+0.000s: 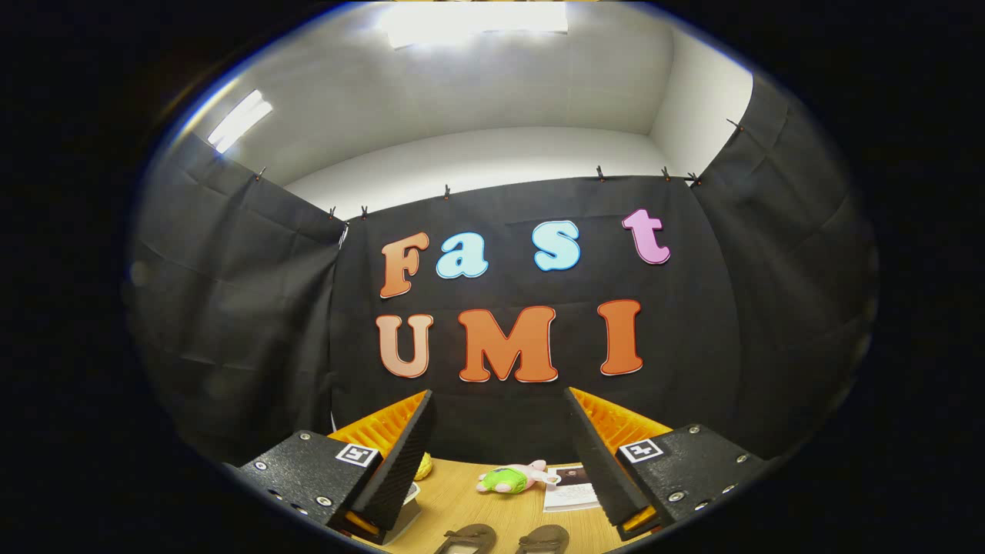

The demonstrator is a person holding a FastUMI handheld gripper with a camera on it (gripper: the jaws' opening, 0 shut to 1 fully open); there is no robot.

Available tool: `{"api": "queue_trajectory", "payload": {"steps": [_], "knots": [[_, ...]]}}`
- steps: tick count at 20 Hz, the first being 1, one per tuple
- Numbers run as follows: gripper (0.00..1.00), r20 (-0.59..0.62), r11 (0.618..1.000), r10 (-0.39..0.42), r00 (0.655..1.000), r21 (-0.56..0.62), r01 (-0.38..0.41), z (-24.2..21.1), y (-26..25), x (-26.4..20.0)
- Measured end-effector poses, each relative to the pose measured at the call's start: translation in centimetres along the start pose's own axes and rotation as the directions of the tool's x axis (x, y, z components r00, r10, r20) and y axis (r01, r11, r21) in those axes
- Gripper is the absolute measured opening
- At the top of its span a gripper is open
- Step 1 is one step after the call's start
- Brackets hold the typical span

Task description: Open the storage box then place both shoes into the box .Put the left shoe in first, then the right shoe, with the right side of both shoes facing outward in a uniform manner.

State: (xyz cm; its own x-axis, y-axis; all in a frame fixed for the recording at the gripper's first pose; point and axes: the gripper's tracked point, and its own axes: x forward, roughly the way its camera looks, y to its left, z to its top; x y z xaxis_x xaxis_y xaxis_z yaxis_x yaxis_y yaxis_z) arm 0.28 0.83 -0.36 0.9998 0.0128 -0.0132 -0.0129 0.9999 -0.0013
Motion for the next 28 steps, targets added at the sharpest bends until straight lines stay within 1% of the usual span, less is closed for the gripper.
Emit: {"api": "queue_trajectory", "payload": {"steps": [5, 8, 13, 16, 18, 20, 25, 28], "knots": [[0.98, -0.014, 1.000, 0.020, 1.000, 0.013, -0.020, -0.5, 0.7, 0.1], [0.98, -0.038, 0.999, 0.037, 0.999, 0.023, -0.036, -1.6, 1.4, 0.6], [0.98, -0.112, 0.995, 0.082, 0.990, 0.069, -0.075, -4.6, 3.2, 1.3], [0.98, -0.189, 0.986, 0.141, 0.972, 0.120, -0.119, -7.7, 5.2, 1.7], [0.98, -0.267, 0.979, 0.163, 0.950, 0.161, -0.123, -10.5, 6.1, 1.9], [0.98, -0.337, 0.968, 0.214, 0.917, 0.201, -0.152, -13.1, 7.9, 1.9], [0.98, -0.475, 0.918, 0.350, 0.807, 0.346, -0.195, -18.3, 11.9, 1.7], [0.97, -0.526, 0.898, 0.392, 0.755, 0.398, -0.189, -20.8, 13.7, 2.1]]}}
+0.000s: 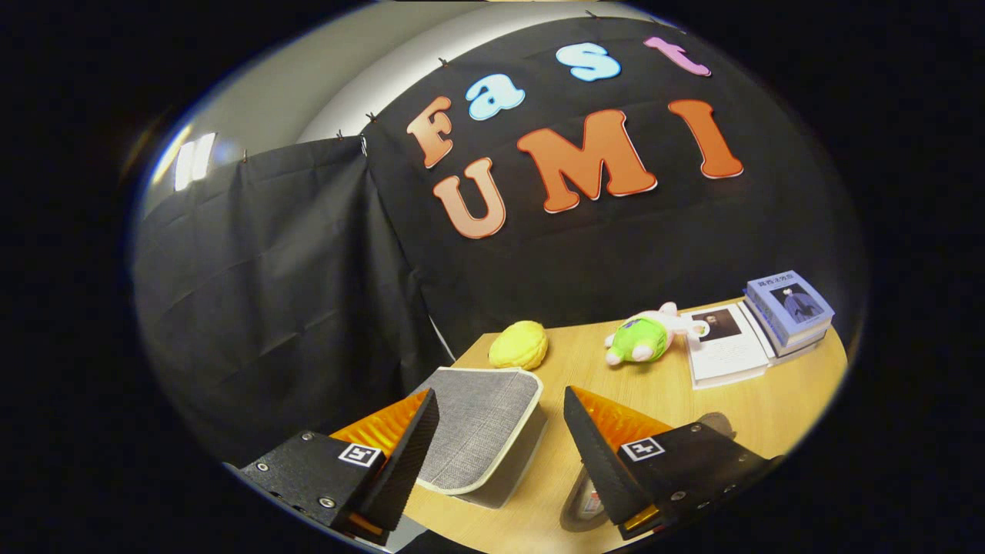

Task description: Open the storage box then place both shoes into the box .Put the left shoe in first, then the right shoe, with the right side of both shoes facing outward in a uniform manner.

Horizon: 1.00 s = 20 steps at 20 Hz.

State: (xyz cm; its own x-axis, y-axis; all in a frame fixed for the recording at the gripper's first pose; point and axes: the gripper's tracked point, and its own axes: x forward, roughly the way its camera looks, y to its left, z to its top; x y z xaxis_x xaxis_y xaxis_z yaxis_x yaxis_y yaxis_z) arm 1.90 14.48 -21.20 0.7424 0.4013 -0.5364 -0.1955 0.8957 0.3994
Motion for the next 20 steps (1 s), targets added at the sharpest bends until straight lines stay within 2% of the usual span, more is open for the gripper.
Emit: {"api": "queue_trajectory", "payload": {"steps": [6, 12, 20], "knots": [[0.96, -0.169, 0.989, 0.090, 0.981, 0.135, -0.068, -4.4, 1.2, 3.7], [0.96, -0.264, 0.971, 0.124, 0.957, 0.232, -0.062, -7.5, 1.2, 6.8], [0.93, -0.284, 0.939, 0.166, 0.944, 0.337, -0.063, -9.6, 1.2, 9.7]]}}
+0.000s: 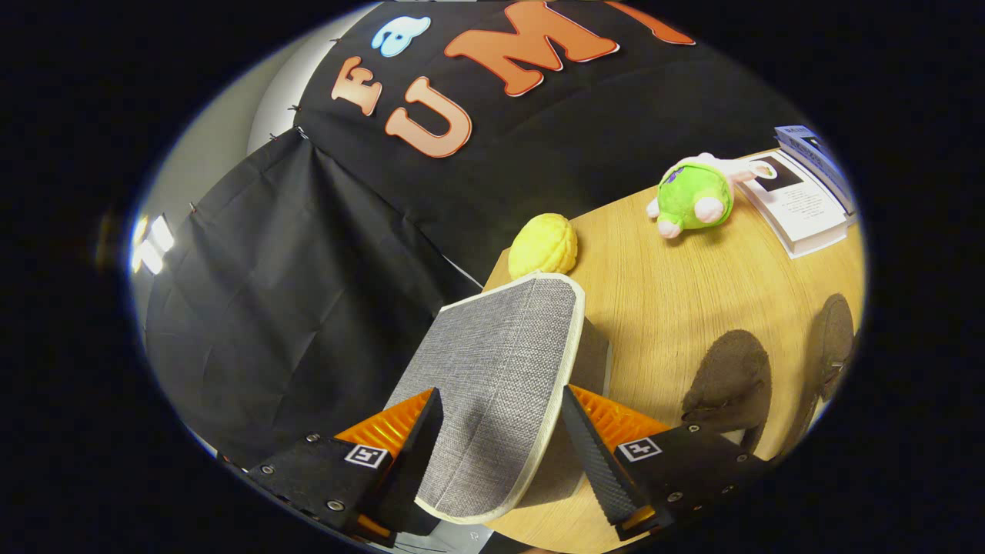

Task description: Open the storage box then place both shoes into the box .Put the left shoe in first, then the right shoe, with the right side of both shoes facing outward in a uniform manner.

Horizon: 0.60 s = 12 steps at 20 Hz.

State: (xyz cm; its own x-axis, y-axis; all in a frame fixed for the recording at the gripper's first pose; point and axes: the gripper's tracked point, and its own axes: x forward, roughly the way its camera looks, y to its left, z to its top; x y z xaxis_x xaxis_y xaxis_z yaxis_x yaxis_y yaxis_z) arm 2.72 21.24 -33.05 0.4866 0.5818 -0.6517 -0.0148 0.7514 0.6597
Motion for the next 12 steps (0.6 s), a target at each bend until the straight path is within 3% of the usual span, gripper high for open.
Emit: {"api": "queue_trajectory", "payload": {"steps": [10, 11, 12], "knots": [[0.89, -0.021, 0.977, 0.121, 0.992, 0.182, -0.115, -1.1, -0.6, 2.0], [0.86, -0.011, 0.974, 0.138, 0.990, 0.180, -0.134, -1.0, -0.3, 1.9], [0.77, -0.002, 0.975, 0.134, 0.991, 0.177, -0.131, -0.6, -0.3, 2.0]]}}
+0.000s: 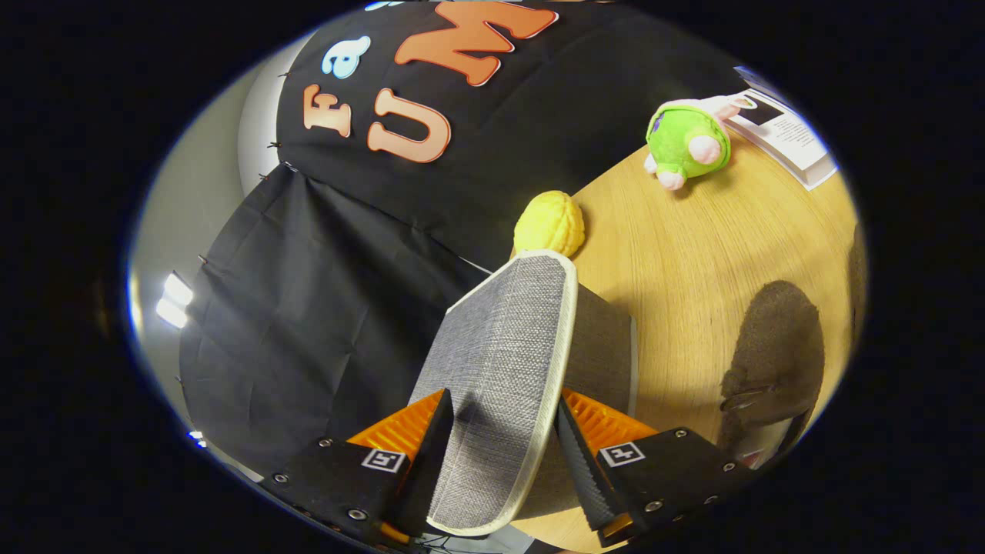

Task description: Open the storage box then place both shoes into the box .Put the left shoe in first, then the right shoe, with the right side of both shoes facing outward in a uniform manner.

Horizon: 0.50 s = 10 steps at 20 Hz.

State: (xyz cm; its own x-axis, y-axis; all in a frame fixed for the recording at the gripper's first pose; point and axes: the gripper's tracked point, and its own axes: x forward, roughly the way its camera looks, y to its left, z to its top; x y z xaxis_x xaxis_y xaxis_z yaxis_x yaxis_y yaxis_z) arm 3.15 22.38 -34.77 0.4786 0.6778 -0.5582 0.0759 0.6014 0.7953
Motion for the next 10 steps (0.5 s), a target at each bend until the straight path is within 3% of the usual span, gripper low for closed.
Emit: {"api": "queue_trajectory", "payload": {"steps": [3, 6, 10], "knots": [[0.57, 0.025, 1.000, 0.006, 1.000, 0.008, -0.006, 0.7, 0.4, -0.8], [0.22, 0.065, 1.000, -0.014, 0.998, 0.001, 0.014, 2.2, 0.5, -1.5], [0.10, 0.087, 0.999, 0.042, 0.995, -0.032, -0.039, 2.8, 3.8, -2.3]]}}
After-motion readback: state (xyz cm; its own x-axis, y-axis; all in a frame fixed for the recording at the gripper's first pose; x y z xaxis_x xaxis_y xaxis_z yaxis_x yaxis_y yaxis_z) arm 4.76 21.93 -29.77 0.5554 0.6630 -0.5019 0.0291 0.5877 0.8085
